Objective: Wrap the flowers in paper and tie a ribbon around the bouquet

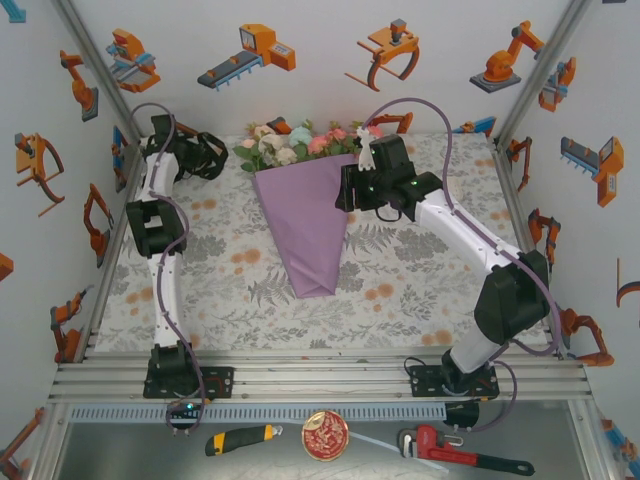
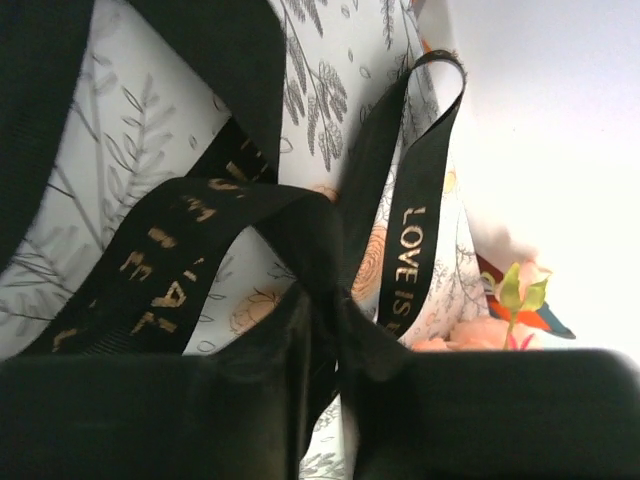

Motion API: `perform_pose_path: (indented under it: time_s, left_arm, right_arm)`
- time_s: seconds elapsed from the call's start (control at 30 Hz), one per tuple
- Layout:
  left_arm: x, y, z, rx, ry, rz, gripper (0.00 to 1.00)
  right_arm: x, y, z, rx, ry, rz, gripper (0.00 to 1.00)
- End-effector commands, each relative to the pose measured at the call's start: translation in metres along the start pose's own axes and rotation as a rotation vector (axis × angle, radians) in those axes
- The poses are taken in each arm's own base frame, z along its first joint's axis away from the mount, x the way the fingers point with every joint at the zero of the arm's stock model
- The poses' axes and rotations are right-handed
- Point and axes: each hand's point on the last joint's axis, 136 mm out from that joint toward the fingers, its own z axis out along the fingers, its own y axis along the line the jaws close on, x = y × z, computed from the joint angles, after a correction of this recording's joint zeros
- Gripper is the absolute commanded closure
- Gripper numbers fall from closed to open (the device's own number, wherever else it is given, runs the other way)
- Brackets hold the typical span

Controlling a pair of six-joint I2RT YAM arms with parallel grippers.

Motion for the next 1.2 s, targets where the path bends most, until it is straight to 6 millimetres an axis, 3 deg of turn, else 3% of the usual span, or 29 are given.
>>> perform_pose_path:
  time_s: [0.0, 0.13, 0.2, 0.33, 0.43, 0.6, 0.7, 0.77, 0.87, 0.97, 1.07, 1.17]
  left_arm:
    - [0.025, 0.031, 0.016, -0.077, 0.083, -0.006, 0.98]
    - [0.019, -0.007, -0.015, 0.002, 0.1, 0.045, 1.0]
    - [0.022, -0.034, -0.045, 0.047, 0.12, 0.072, 1.0]
    - [0.041, -0.086, -0.123, 0.143, 0.14, 0.157, 1.0]
    - [0.061, -0.117, -0.193, 0.237, 0.126, 0.19, 1.0]
    - [0.089, -0.151, -0.32, 0.385, 0.045, 0.223, 1.0]
    - [0.107, -0.174, -0.394, 0.471, -0.026, 0.299, 1.0]
    - [0.122, -0.189, -0.437, 0.531, -0.064, 0.359, 1.0]
    - [0.139, -0.208, -0.485, 0.623, -0.089, 0.396, 1.0]
    - [0.15, -0.224, -0.525, 0.708, -0.1, 0.435, 1.0]
    - [0.153, -0.242, -0.571, 0.805, -0.14, 0.473, 1.0]
    - [0.15, -0.254, -0.619, 0.892, -0.189, 0.507, 1.0]
  right_arm:
    - [-0.019, 0.002, -0.016, 0.009, -0.051, -0.006, 0.47]
    - [-0.027, 0.004, -0.023, 0.012, -0.08, -0.018, 0.47]
    - [-0.034, 0.006, -0.029, 0.014, -0.11, -0.028, 0.47]
    - [-0.048, 0.01, -0.039, 0.008, -0.182, -0.045, 0.47]
    - [-0.061, 0.018, -0.046, -0.022, -0.256, -0.092, 0.47]
    - [-0.082, 0.077, -0.071, -0.228, -0.46, -0.388, 0.43]
    - [-0.09, 0.118, -0.079, -0.356, -0.544, -0.494, 0.27]
    - [-0.092, 0.151, -0.077, -0.45, -0.566, -0.573, 0.22]
    - [-0.09, 0.2, -0.072, -0.571, -0.603, -0.683, 0.19]
    - [-0.093, 0.233, -0.057, -0.639, -0.647, -0.714, 0.19]
    - [-0.096, 0.254, -0.037, -0.67, -0.675, -0.717, 0.19]
    - [-0.102, 0.257, -0.009, -0.648, -0.687, -0.659, 0.19]
